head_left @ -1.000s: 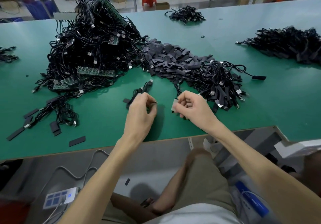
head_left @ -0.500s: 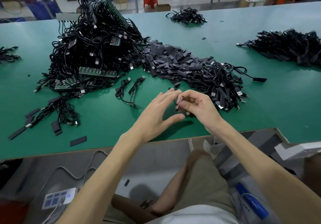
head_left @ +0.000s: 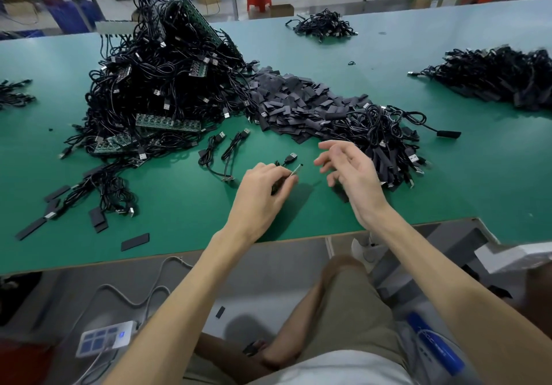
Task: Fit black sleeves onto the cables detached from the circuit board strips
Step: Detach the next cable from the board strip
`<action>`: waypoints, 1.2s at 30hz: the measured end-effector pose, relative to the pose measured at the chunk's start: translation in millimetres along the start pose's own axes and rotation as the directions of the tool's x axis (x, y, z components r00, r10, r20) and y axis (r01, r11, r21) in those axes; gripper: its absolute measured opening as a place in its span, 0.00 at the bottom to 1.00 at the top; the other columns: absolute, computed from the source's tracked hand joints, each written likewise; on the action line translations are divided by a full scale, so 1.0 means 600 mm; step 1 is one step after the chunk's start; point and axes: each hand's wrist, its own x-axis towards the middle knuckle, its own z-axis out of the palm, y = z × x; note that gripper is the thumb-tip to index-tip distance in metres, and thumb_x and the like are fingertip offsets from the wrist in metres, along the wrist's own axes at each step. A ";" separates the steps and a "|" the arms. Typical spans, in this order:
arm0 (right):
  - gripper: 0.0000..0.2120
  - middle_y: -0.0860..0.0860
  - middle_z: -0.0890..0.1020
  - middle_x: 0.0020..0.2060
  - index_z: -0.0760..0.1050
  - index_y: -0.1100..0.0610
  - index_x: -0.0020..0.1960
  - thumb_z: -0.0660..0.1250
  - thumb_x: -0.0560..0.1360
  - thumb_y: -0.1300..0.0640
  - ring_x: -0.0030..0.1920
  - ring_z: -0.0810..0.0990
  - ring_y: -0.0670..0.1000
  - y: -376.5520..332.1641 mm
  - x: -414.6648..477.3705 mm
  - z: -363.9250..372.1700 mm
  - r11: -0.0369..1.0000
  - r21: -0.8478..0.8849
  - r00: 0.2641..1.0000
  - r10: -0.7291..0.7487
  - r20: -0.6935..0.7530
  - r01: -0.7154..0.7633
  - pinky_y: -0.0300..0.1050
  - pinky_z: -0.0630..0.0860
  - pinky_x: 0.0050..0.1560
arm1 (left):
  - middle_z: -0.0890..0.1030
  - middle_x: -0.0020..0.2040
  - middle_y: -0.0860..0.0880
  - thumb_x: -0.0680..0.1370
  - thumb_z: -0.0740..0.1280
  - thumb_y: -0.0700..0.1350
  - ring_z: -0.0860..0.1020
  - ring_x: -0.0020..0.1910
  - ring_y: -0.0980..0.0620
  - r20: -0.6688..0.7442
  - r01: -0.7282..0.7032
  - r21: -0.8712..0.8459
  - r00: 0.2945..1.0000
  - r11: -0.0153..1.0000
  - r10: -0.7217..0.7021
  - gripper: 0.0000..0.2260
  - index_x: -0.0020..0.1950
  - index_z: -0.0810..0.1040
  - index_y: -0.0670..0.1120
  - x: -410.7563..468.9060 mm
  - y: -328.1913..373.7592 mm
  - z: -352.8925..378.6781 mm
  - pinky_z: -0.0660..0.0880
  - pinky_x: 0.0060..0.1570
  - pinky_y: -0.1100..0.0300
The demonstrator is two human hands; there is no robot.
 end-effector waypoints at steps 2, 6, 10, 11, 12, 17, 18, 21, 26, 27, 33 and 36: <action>0.12 0.52 0.84 0.46 0.78 0.58 0.59 0.60 0.84 0.52 0.48 0.78 0.49 0.000 -0.001 -0.001 0.999 -0.037 0.999 -0.015 -0.044 0.014 0.45 0.74 0.44 | 0.80 0.41 0.50 0.81 0.69 0.47 0.73 0.44 0.48 0.016 -0.051 0.137 0.999 0.989 0.049 0.08 0.50 0.85 0.45 -0.002 -0.001 0.004 0.71 0.50 0.51; 0.12 0.52 0.85 0.53 0.77 0.56 0.62 0.57 0.86 0.56 0.55 0.79 0.44 0.002 -0.003 0.001 0.991 -0.129 0.997 -0.043 -0.068 0.034 0.45 0.74 0.60 | 0.79 0.44 0.48 0.82 0.68 0.48 0.75 0.48 0.44 0.056 -0.138 0.252 0.990 0.958 0.128 0.09 0.53 0.85 0.45 -0.005 0.001 0.008 0.70 0.56 0.52; 0.13 0.49 0.82 0.61 0.75 0.57 0.68 0.59 0.85 0.59 0.64 0.77 0.43 0.001 -0.003 0.005 0.979 -0.203 0.999 -0.029 -0.026 0.023 0.43 0.70 0.68 | 0.79 0.45 0.47 0.82 0.68 0.49 0.76 0.49 0.43 0.074 -0.149 0.269 0.988 0.952 0.134 0.10 0.54 0.86 0.46 -0.007 -0.001 0.008 0.70 0.58 0.51; 0.14 0.48 0.81 0.63 0.74 0.56 0.69 0.60 0.84 0.61 0.68 0.74 0.46 0.001 -0.003 0.006 0.966 -0.256 0.999 -0.039 -0.007 0.036 0.44 0.68 0.71 | 0.79 0.44 0.48 0.82 0.68 0.49 0.76 0.48 0.44 0.067 -0.148 0.269 0.989 0.952 0.134 0.09 0.54 0.86 0.46 -0.007 -0.002 0.007 0.71 0.57 0.51; 0.16 0.48 0.80 0.65 0.73 0.56 0.70 0.61 0.84 0.62 0.71 0.72 0.48 0.001 -0.004 0.006 0.949 -0.311 0.998 -0.060 0.001 0.057 0.43 0.67 0.72 | 0.79 0.44 0.48 0.81 0.69 0.49 0.76 0.47 0.44 0.061 -0.144 0.268 0.989 0.953 0.133 0.09 0.54 0.86 0.46 -0.007 -0.004 0.006 0.70 0.56 0.51; 0.23 0.51 0.73 0.70 0.69 0.58 0.75 0.62 0.81 0.65 0.74 0.64 0.46 0.003 -0.008 0.009 0.778 -0.619 0.992 -0.128 0.001 0.101 0.28 0.59 0.70 | 0.79 0.43 0.49 0.78 0.73 0.49 0.74 0.48 0.46 0.049 -0.084 0.208 0.996 0.975 0.075 0.09 0.53 0.87 0.46 -0.006 -0.009 0.005 0.66 0.56 0.54; 0.24 0.53 0.71 0.72 0.66 0.61 0.77 0.61 0.81 0.65 0.76 0.61 0.47 0.006 -0.007 0.013 0.717 -0.690 0.993 -0.112 0.026 0.099 0.30 0.56 0.72 | 0.79 0.43 0.50 0.77 0.74 0.49 0.74 0.48 0.46 0.043 -0.067 0.190 0.997 0.980 0.059 0.08 0.52 0.86 0.46 -0.005 -0.010 0.004 0.66 0.56 0.55; 0.27 0.59 0.66 0.77 0.60 0.66 0.79 0.59 0.80 0.70 0.79 0.56 0.53 0.020 -0.006 0.022 0.488 -0.863 0.991 -0.094 0.095 0.129 0.37 0.51 0.77 | 0.78 0.43 0.54 0.75 0.75 0.50 0.74 0.49 0.50 0.025 -0.026 0.144 0.999 0.989 0.023 0.08 0.51 0.84 0.48 -0.005 -0.012 0.003 0.65 0.57 0.58; 0.23 0.60 0.70 0.75 0.66 0.67 0.75 0.56 0.81 0.71 0.76 0.61 0.57 0.035 -0.006 0.022 0.335 -0.926 0.985 -0.066 0.161 0.174 0.44 0.58 0.77 | 0.77 0.43 0.57 0.73 0.77 0.50 0.73 0.47 0.52 0.016 0.027 0.091 0.999 0.995 -0.028 0.09 0.47 0.80 0.48 -0.006 -0.014 -0.001 0.67 0.57 0.55; 0.22 0.60 0.72 0.73 0.68 0.66 0.74 0.57 0.81 0.71 0.75 0.64 0.57 0.034 -0.006 0.021 0.351 -0.919 0.984 -0.072 0.165 0.179 0.44 0.60 0.76 | 0.77 0.43 0.56 0.73 0.77 0.49 0.73 0.47 0.51 0.016 0.031 0.090 0.999 0.995 -0.033 0.09 0.47 0.80 0.48 -0.005 -0.014 -0.001 0.67 0.57 0.55; 0.16 0.54 0.78 0.63 0.76 0.60 0.66 0.67 0.79 0.67 0.62 0.77 0.52 0.013 -0.011 0.015 0.610 -0.775 0.986 -0.089 0.139 0.165 0.41 0.71 0.66 | 0.79 0.44 0.54 0.73 0.77 0.50 0.73 0.47 0.51 0.020 0.047 0.068 0.999 0.997 -0.049 0.09 0.47 0.80 0.48 -0.005 -0.015 -0.001 0.68 0.57 0.53; 0.18 0.52 0.77 0.67 0.76 0.60 0.67 0.71 0.79 0.63 0.68 0.70 0.51 0.008 -0.010 0.012 0.590 -0.790 0.983 -0.163 0.086 0.167 0.42 0.64 0.73 | 0.79 0.44 0.54 0.74 0.77 0.51 0.73 0.47 0.51 0.013 0.048 0.065 0.999 0.997 -0.049 0.09 0.47 0.80 0.48 -0.006 -0.015 -0.002 0.68 0.57 0.53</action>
